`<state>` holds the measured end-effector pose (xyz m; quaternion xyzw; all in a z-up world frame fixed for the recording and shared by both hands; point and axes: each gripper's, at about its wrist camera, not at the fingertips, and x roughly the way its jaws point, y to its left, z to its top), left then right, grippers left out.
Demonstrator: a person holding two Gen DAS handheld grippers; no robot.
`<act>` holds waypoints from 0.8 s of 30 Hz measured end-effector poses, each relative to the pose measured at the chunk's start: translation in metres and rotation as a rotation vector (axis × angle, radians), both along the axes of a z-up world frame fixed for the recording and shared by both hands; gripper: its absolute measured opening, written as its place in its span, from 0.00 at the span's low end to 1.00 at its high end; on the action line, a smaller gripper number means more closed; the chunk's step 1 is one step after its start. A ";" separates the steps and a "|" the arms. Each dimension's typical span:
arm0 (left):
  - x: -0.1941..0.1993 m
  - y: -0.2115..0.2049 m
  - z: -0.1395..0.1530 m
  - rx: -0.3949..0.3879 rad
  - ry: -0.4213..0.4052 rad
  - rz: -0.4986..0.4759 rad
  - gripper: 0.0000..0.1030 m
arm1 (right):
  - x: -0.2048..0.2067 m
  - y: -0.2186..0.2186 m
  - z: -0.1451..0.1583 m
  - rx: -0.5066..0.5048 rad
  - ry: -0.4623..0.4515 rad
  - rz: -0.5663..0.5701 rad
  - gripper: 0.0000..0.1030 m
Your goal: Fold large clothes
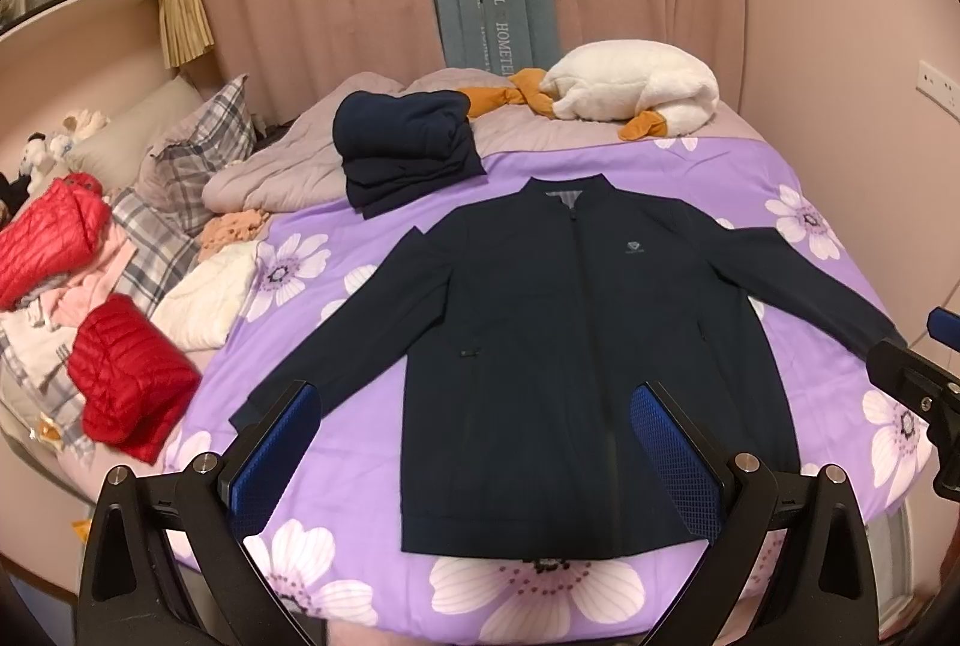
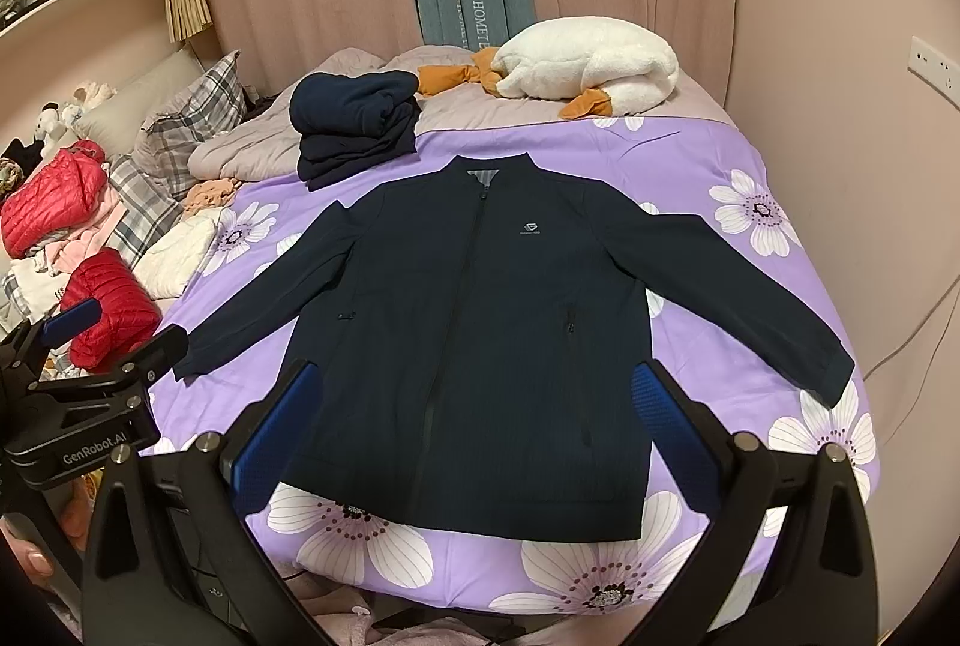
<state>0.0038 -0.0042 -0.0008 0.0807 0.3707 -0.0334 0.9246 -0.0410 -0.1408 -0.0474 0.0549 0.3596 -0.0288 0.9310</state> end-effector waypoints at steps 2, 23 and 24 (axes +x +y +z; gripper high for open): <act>0.000 0.000 0.000 -0.001 0.000 0.000 0.99 | 0.000 0.000 0.000 0.000 0.000 -0.001 1.00; 0.029 0.013 -0.023 -0.220 0.101 -0.053 0.99 | 0.003 -0.033 -0.023 0.254 0.003 0.020 1.00; 0.033 0.017 -0.027 -0.269 0.114 -0.073 0.99 | 0.002 -0.039 -0.027 0.307 -0.017 0.027 1.00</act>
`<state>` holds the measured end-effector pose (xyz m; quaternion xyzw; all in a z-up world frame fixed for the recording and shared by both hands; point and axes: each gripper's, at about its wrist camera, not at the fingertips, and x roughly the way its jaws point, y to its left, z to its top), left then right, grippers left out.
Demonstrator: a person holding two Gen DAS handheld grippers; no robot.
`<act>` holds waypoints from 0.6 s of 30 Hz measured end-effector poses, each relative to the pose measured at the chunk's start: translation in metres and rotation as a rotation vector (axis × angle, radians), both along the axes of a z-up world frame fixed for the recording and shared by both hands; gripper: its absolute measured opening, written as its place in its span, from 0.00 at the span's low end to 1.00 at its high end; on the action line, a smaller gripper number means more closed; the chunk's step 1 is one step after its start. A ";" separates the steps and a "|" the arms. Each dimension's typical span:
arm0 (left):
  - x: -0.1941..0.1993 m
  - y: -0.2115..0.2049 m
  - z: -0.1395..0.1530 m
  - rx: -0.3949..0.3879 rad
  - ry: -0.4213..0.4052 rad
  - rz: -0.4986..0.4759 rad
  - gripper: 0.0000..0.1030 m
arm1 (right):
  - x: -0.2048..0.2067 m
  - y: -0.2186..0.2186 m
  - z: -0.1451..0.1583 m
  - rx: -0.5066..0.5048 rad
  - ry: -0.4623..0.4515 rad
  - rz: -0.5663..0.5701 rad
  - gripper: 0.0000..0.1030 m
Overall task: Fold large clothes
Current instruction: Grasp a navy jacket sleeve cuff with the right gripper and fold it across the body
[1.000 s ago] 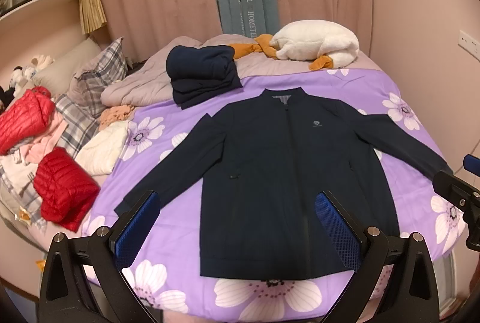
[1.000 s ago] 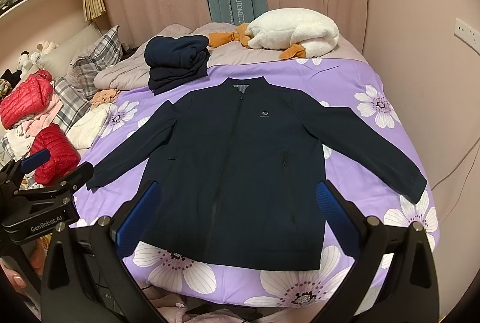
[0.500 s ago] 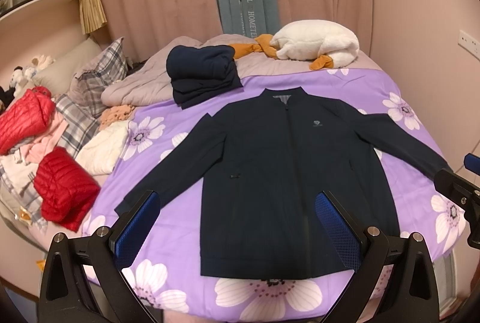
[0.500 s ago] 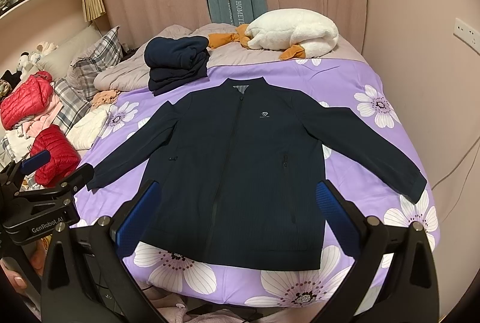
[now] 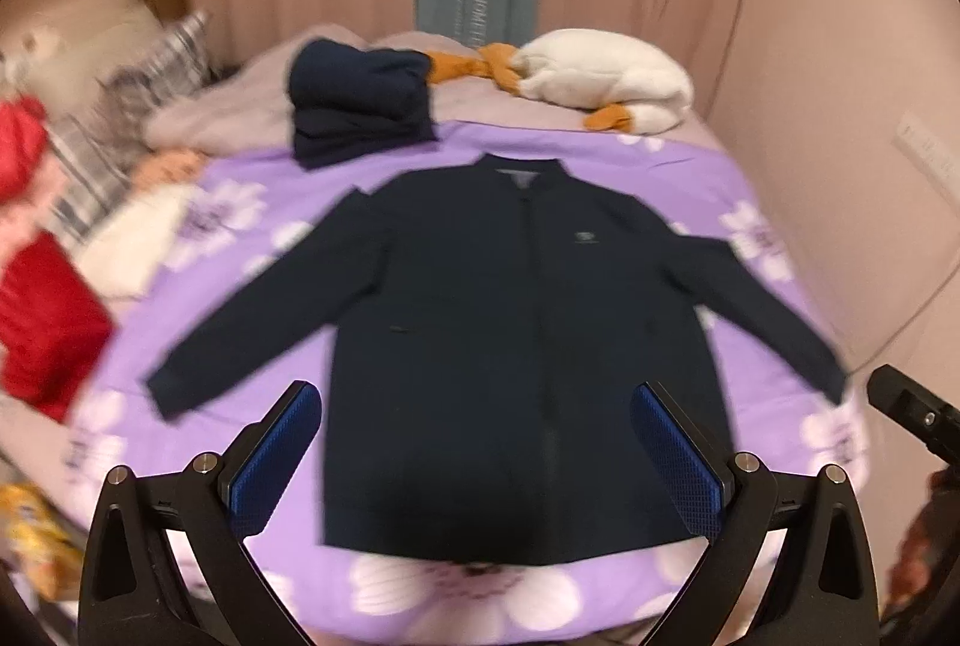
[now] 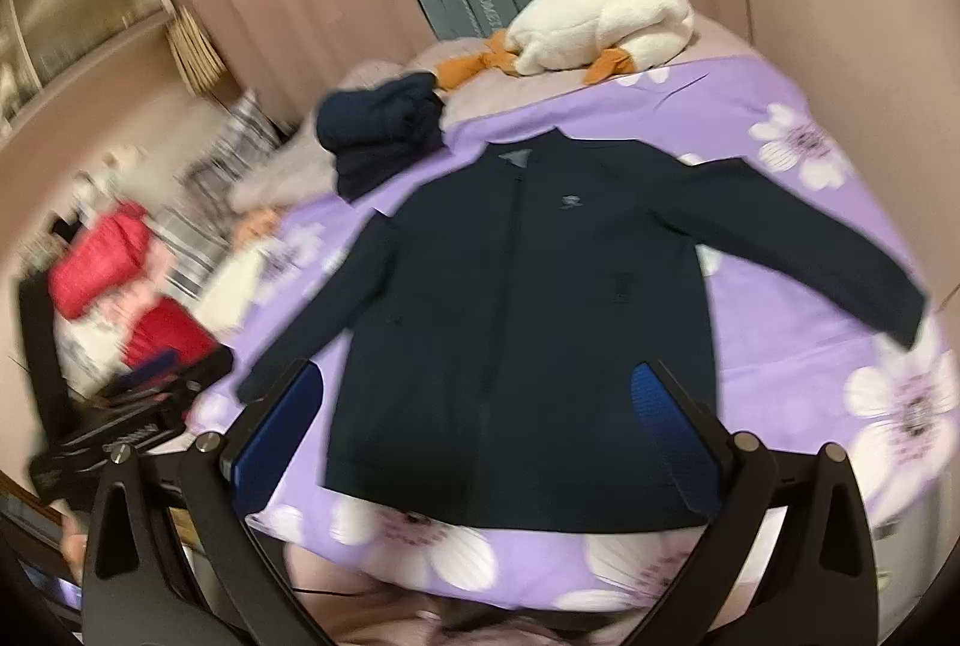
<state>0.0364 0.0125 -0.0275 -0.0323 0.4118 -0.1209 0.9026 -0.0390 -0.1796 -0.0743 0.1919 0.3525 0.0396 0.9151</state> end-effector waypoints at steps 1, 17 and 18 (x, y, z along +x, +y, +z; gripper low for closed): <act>0.004 0.002 -0.004 -0.042 0.013 -0.015 0.99 | -0.001 -0.004 -0.002 0.045 -0.014 0.003 1.00; 0.050 0.037 -0.081 -0.606 0.121 -0.107 0.99 | -0.017 -0.127 -0.111 0.353 -0.145 -0.351 1.00; 0.053 0.036 -0.086 -0.587 0.127 -0.095 0.99 | -0.015 -0.137 -0.126 0.366 -0.114 -0.380 1.00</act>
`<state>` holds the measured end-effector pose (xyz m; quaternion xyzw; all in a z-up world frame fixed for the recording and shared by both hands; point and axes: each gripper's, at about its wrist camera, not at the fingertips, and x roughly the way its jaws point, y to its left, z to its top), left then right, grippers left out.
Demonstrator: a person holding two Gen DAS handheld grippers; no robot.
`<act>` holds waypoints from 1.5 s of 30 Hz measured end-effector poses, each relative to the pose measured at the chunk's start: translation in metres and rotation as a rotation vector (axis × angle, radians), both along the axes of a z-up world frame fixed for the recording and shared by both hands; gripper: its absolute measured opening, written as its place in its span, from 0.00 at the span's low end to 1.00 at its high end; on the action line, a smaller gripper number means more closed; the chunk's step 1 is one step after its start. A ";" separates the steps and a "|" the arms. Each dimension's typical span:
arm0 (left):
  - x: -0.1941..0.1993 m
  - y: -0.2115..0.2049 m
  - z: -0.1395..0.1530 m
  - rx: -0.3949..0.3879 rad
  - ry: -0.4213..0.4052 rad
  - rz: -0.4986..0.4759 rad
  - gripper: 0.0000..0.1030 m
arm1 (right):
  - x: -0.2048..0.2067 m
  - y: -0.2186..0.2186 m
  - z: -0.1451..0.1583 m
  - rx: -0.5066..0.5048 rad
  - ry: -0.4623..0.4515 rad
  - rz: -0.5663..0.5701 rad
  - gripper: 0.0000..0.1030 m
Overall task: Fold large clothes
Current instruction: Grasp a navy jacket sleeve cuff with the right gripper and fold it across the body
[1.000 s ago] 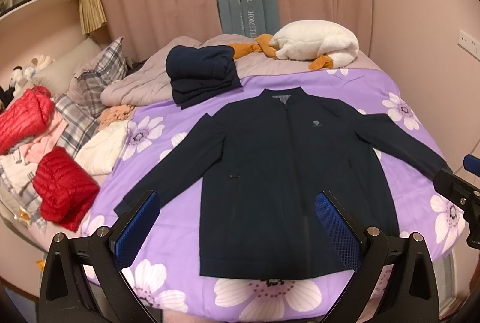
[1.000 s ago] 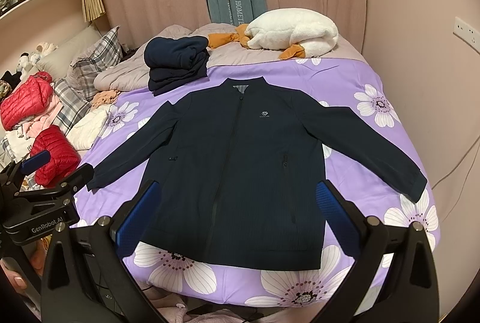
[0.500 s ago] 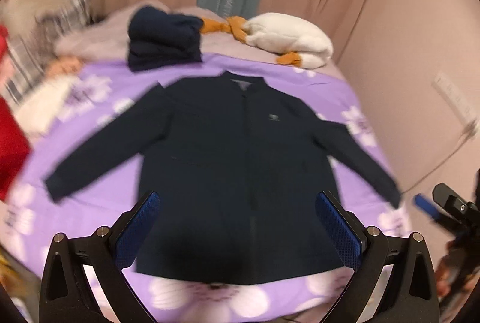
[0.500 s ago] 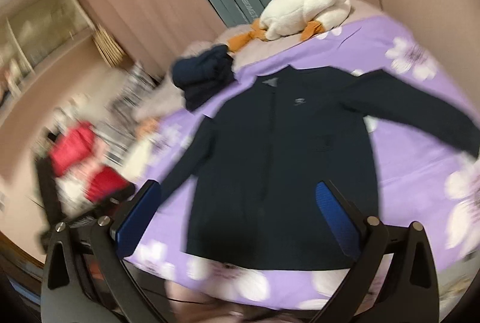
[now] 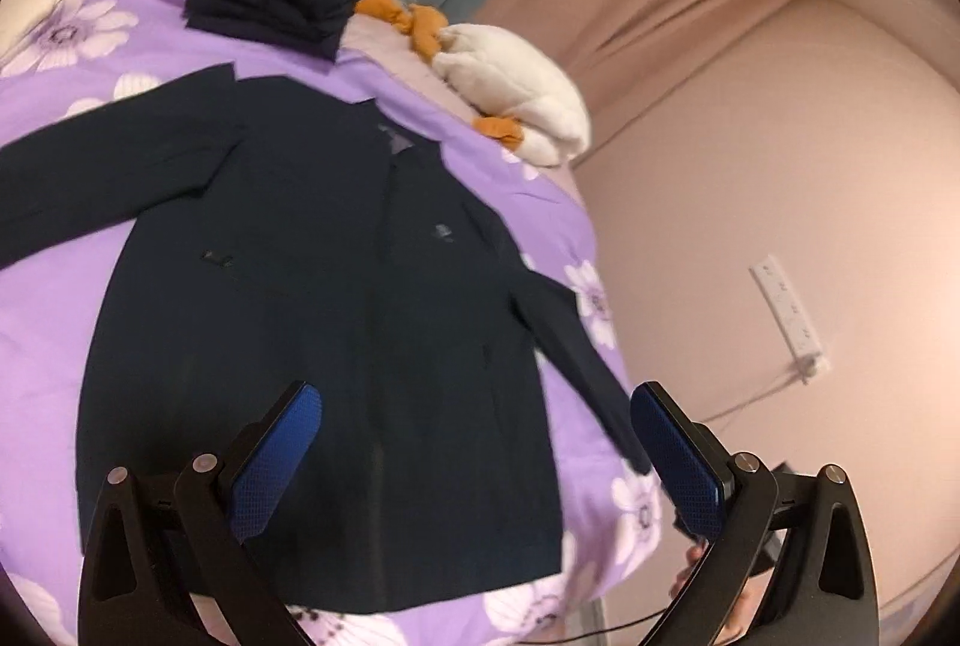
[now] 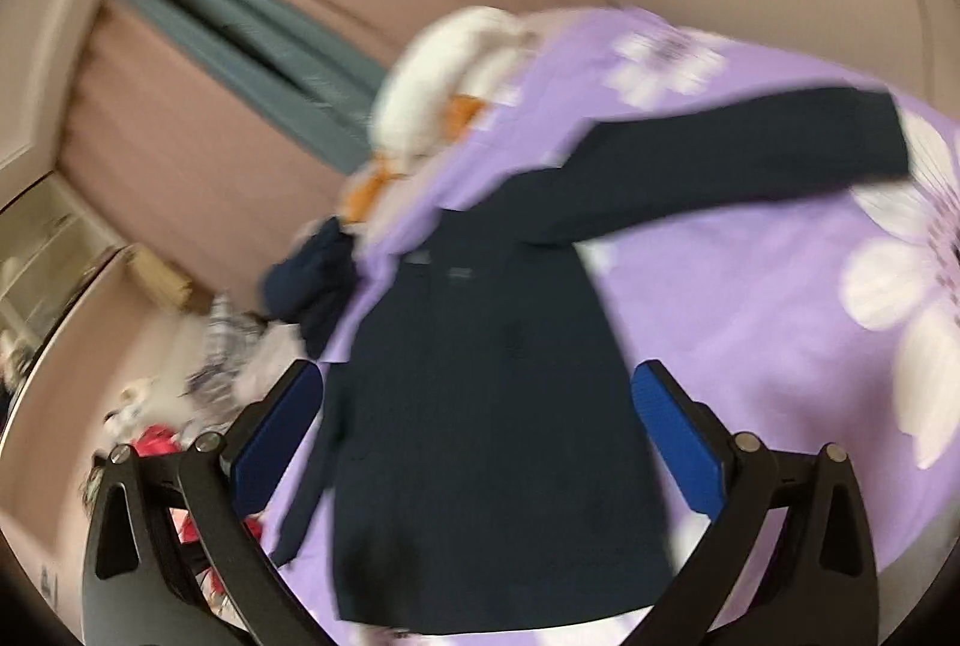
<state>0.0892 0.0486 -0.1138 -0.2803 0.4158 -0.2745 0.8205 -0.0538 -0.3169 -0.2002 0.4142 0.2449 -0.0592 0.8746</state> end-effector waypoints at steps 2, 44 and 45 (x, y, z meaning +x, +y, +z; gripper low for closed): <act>0.005 -0.001 -0.009 0.055 0.014 0.013 0.99 | 0.002 -0.019 -0.027 0.055 0.042 -0.041 1.00; 0.115 0.027 -0.047 0.203 0.117 0.234 0.99 | 0.187 -0.053 0.108 -0.545 0.069 -0.232 0.06; 0.114 0.032 -0.047 0.186 0.119 0.237 0.99 | 0.198 -0.037 0.116 -0.576 0.072 -0.200 0.06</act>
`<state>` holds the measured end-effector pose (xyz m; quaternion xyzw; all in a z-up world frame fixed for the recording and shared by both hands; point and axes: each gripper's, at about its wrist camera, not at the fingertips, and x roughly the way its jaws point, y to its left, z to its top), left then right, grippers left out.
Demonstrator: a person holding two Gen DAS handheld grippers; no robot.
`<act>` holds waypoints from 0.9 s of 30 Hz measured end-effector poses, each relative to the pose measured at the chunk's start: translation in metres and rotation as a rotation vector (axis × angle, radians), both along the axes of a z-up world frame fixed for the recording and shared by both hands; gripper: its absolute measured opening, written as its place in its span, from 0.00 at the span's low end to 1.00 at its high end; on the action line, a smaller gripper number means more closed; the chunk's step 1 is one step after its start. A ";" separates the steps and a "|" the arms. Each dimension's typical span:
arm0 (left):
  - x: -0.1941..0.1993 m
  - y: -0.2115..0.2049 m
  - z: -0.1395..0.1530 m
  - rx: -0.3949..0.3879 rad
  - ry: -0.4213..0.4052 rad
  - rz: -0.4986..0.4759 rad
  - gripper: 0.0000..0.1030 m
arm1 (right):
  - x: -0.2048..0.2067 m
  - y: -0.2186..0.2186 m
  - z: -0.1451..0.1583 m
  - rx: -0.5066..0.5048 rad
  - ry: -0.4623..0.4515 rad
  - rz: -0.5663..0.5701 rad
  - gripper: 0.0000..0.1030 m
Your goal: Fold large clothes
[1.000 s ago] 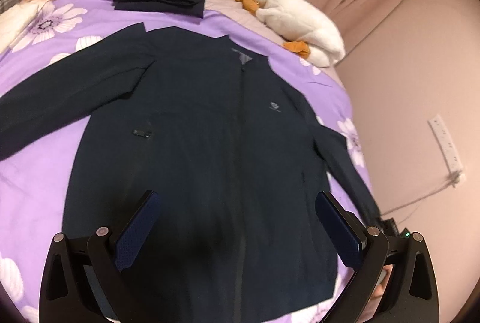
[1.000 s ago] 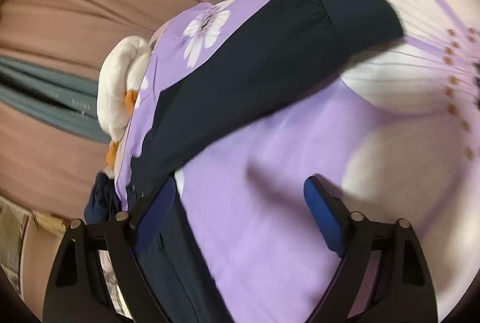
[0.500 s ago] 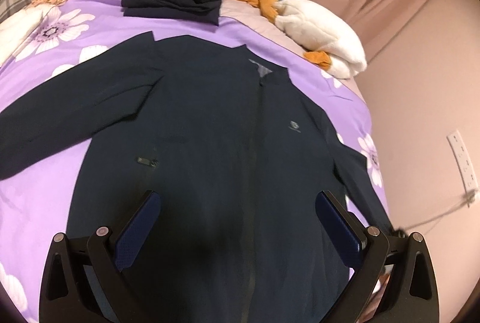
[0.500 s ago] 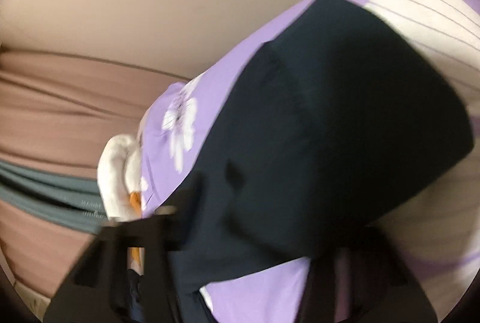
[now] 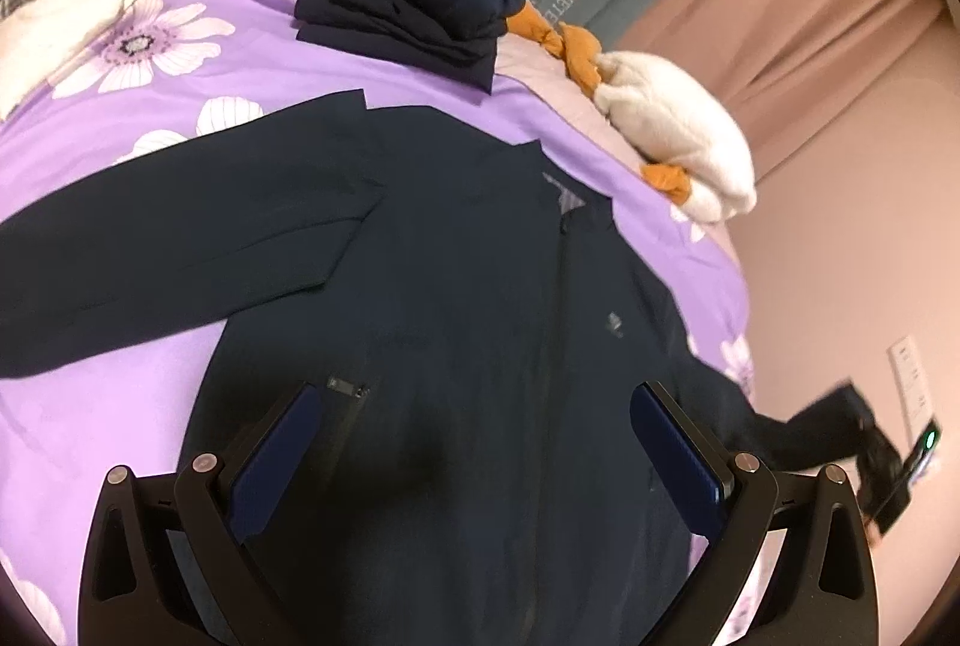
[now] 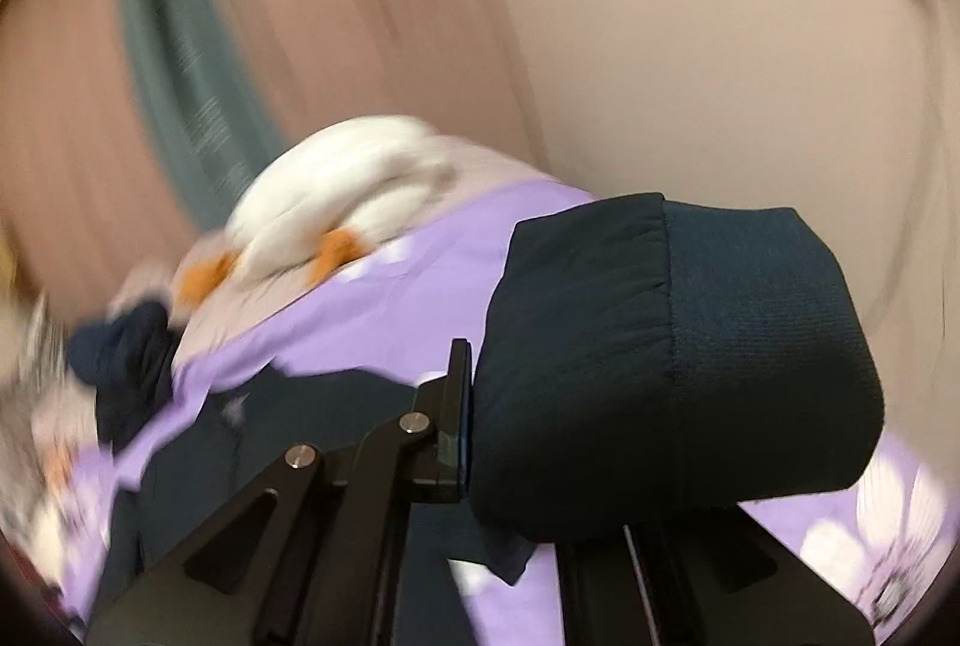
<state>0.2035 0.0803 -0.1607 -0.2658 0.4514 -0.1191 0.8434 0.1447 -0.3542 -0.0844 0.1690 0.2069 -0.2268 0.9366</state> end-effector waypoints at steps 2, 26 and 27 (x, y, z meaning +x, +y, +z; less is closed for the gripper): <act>0.000 0.008 0.000 -0.015 -0.002 0.008 0.99 | 0.038 0.055 0.021 -0.099 0.058 0.094 0.06; 0.033 0.049 -0.062 -0.145 0.108 -0.005 0.99 | 0.148 0.300 -0.152 -0.460 0.643 0.856 0.77; 0.038 0.043 -0.064 -0.160 0.114 -0.017 0.99 | 0.150 0.283 -0.143 -0.346 0.611 0.867 0.77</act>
